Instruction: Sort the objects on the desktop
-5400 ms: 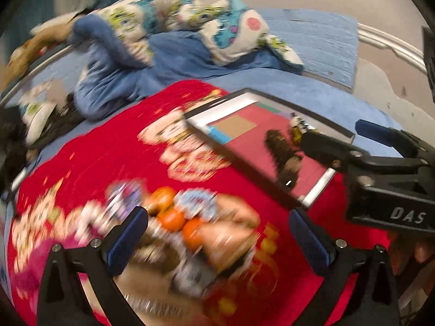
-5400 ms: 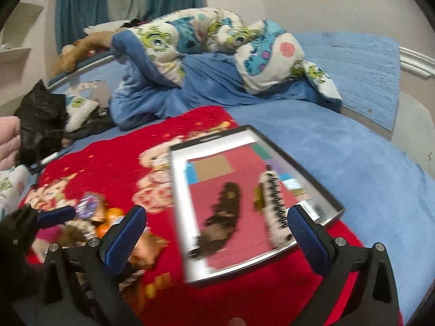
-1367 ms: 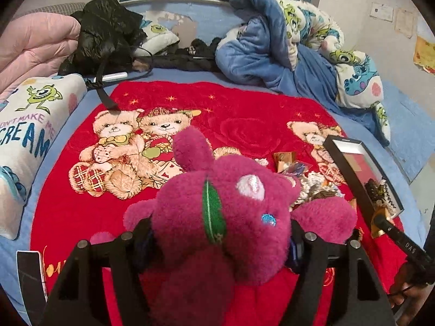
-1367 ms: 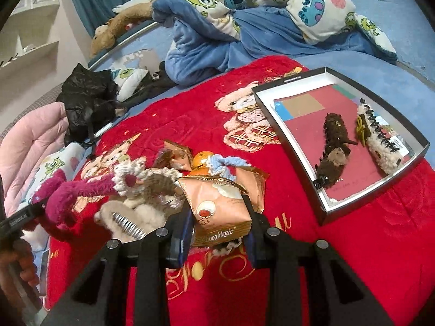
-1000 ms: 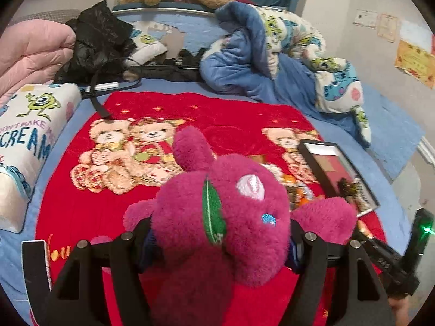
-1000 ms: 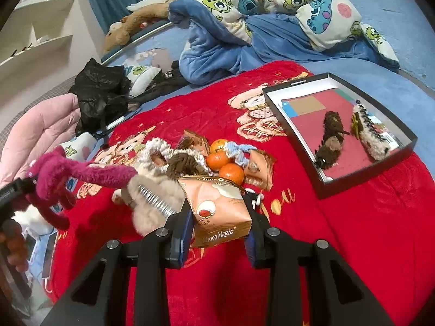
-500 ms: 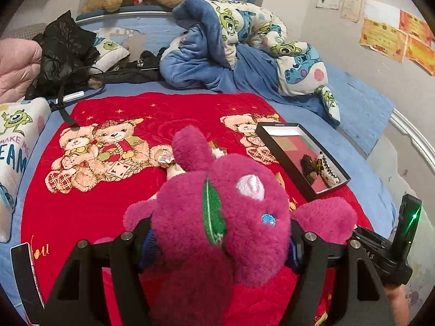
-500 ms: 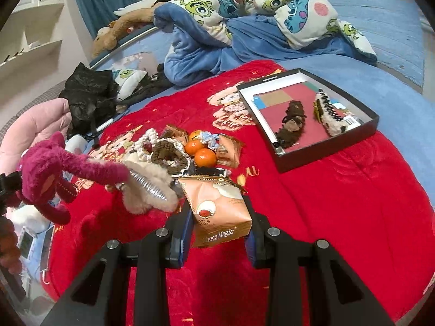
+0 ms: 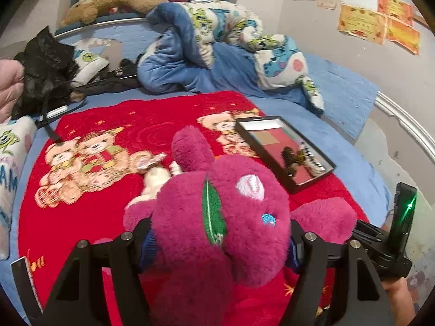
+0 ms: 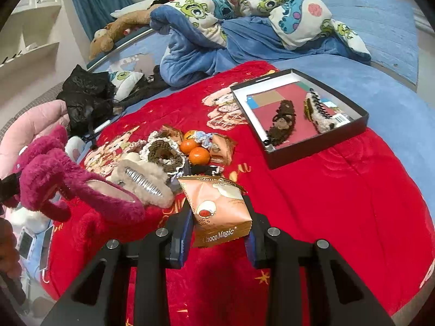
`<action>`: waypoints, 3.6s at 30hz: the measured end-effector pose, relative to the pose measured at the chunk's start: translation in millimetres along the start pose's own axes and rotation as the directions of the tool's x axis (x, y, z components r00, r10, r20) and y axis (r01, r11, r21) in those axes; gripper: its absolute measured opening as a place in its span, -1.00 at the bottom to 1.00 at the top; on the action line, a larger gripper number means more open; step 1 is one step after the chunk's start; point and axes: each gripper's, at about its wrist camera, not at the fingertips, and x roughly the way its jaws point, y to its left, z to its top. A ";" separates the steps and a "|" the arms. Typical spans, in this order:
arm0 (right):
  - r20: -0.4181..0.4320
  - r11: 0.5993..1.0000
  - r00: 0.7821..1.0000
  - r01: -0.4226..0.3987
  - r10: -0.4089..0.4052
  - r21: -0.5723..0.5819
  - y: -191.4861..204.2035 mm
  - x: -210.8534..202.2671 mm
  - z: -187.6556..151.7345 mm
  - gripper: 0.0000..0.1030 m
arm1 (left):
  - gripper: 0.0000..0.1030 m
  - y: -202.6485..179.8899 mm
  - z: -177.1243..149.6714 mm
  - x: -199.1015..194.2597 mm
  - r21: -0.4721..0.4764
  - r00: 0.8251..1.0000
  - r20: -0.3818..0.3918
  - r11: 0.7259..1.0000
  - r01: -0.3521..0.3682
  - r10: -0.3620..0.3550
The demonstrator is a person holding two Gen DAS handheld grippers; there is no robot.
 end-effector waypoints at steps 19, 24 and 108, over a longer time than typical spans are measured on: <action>0.039 0.969 0.981 0.180 -0.189 0.167 -79.5 -63.2 -22.4 -0.39 | 0.44 -114.1 -3.1 42.7 0.121 0.948 -0.102 0.942 0.312 -0.301; 0.038 0.956 0.976 0.201 -0.214 0.213 -88.9 -70.3 -30.3 -0.39 | 0.44 -126.3 -3.5 46.5 0.145 0.932 -0.126 0.923 0.357 -0.340; 0.062 0.913 0.919 0.377 -0.389 0.154 -184.3 117.4 118.6 -0.36 | 0.50 -210.4 138.9 436.2 0.386 0.925 -0.325 0.865 0.320 -0.197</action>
